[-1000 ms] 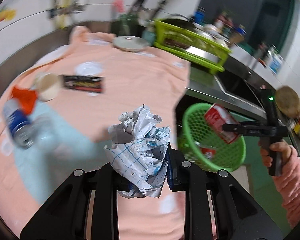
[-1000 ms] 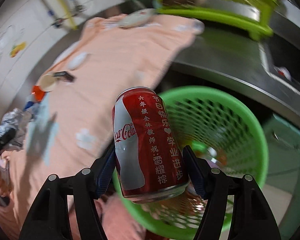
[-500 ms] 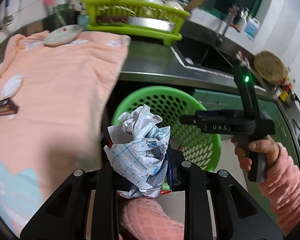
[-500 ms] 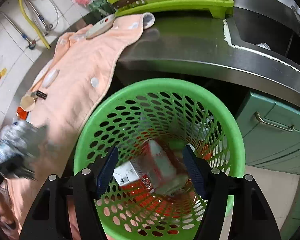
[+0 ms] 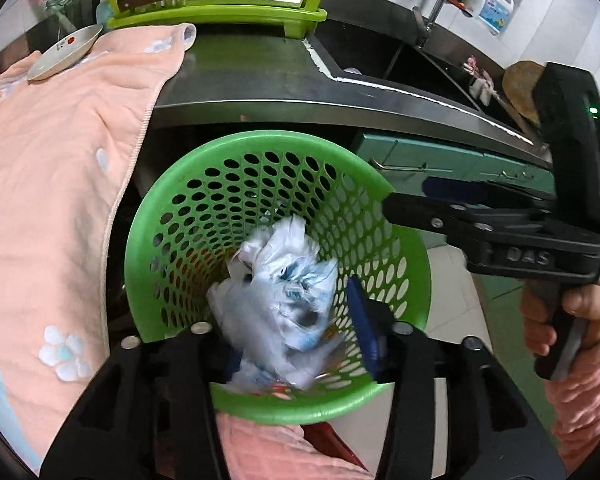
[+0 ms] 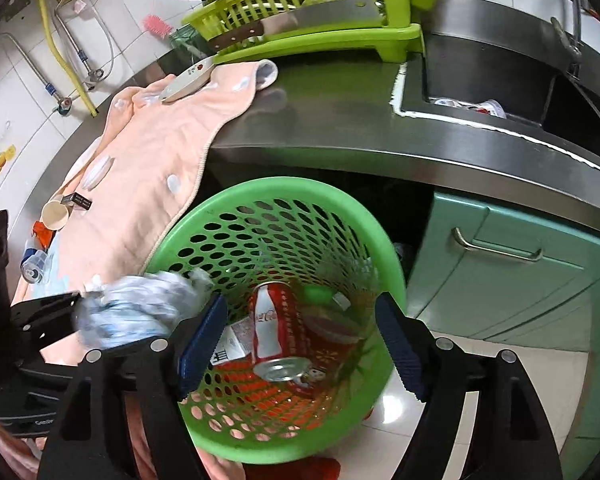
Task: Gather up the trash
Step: 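Drop the Coca-Cola can and crumpled paper into the green wastebasket with both tools, then grasp the blue milk-tea can with the left tool while the right tool grasps the clear plastic cup, then drop the milk-tea can and plastic cup into the green wastebasket with both tools, then grasp the orange snack packet with the left tool while the right tool grasps the paper cup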
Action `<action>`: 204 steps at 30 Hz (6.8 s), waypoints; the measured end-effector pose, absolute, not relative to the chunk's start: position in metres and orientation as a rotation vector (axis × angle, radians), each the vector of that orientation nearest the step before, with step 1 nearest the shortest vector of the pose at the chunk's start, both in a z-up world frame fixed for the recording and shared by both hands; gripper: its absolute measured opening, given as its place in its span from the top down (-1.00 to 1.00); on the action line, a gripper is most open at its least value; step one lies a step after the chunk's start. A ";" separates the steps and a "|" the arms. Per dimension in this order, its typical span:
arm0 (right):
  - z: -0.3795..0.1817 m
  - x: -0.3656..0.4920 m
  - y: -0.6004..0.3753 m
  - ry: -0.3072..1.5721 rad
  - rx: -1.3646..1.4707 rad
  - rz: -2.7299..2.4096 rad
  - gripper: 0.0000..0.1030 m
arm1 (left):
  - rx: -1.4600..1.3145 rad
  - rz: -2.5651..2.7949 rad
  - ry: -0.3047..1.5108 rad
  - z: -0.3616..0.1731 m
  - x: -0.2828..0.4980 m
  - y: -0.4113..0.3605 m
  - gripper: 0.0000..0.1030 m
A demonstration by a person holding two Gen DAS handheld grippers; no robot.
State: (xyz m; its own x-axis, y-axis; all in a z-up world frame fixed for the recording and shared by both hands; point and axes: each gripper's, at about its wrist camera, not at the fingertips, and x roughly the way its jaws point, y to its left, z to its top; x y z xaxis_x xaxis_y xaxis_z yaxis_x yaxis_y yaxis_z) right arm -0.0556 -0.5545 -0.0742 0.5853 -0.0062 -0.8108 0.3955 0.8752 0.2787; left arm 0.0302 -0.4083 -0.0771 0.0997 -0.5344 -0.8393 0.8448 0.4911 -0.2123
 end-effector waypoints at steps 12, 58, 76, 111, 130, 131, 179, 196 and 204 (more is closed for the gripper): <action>-0.069 -0.054 -0.547 0.915 0.466 -0.221 -0.43 | 0.321 -1.008 1.003 -0.067 0.041 -0.387 -0.57; -0.030 0.187 -0.223 0.988 0.131 0.378 -0.59 | -0.220 -0.151 0.999 -0.037 0.275 0.020 -0.76; -0.033 0.200 -0.146 1.018 0.095 0.460 -0.59 | -0.354 -0.219 1.061 -0.070 0.283 0.041 -0.46; -0.059 0.207 -0.132 1.090 0.246 0.367 -0.20 | -0.351 -0.274 0.922 -0.041 0.205 0.094 -0.37; -0.023 0.064 -0.347 0.938 0.349 0.103 -0.20 | -0.280 -0.634 0.916 -0.010 0.149 -0.054 -0.37; -0.025 0.057 -0.362 0.936 0.362 0.073 -0.20 | -0.282 -0.654 0.920 -0.009 0.148 -0.063 -0.37; -0.061 0.001 -0.505 0.934 0.465 -0.152 -0.36 | 0.040 -0.953 1.092 -0.062 0.107 -0.330 -0.49; -0.035 0.090 -0.393 0.946 0.320 0.061 -0.36 | -0.059 -0.683 1.008 -0.046 0.146 -0.164 -0.51; -0.027 0.154 -0.325 0.952 0.226 0.174 -0.36 | -0.160 -0.510 0.980 -0.036 0.188 -0.076 -0.51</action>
State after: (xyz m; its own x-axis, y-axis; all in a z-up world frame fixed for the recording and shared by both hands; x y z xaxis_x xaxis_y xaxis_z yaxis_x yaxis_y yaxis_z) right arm 0.1538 -0.3255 -0.0269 0.5691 0.2453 -0.7848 -0.0477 0.9627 0.2664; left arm 0.1882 -0.0764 -0.0364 0.4505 -0.4811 -0.7521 0.3395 0.8714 -0.3541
